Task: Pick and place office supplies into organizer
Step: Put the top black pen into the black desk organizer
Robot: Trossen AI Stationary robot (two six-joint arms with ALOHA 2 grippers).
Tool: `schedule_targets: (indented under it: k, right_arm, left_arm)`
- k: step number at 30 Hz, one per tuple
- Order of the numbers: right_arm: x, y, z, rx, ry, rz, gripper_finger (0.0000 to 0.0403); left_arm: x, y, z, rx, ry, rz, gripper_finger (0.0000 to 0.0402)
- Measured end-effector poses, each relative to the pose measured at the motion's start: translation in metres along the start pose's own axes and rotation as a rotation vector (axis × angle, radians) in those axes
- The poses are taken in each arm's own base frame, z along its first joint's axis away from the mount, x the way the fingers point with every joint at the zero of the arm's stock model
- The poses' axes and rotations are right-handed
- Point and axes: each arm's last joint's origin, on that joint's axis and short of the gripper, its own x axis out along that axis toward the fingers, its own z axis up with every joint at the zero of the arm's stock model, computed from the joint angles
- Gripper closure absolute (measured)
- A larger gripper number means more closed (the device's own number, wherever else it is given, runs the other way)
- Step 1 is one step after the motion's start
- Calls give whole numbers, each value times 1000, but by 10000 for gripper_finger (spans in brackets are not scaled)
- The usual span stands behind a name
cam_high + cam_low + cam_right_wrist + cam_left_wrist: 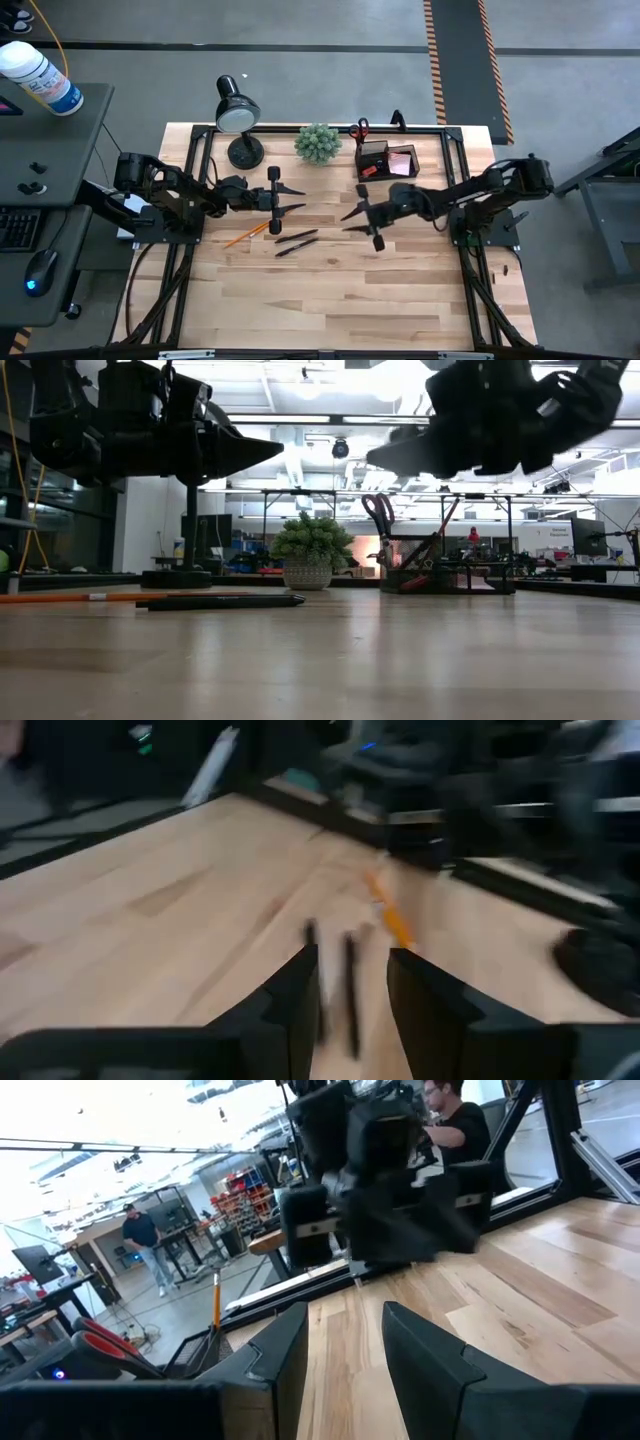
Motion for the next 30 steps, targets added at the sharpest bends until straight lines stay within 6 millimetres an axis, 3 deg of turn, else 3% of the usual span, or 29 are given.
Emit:
schedule_targets:
  k: [4,8,16,21,30]
  right_arm:
    - [-7,2,-12,46,37,-72,291]
    - [-2,7,-18,49,82,-89,291]
    - [33,5,-38,42,152,-32,291]
    - [49,-3,-40,31,141,-11,291]
    - [47,-17,-44,29,162,-32,291]
  left_arm:
    - [0,0,0,1,0,1,284]
    - [0,0,0,1,2,7,284]
    - [0,0,0,2,0,8,284]
    - [0,0,0,5,-3,-2,284]
    - [0,0,0,17,-3,-1,284]
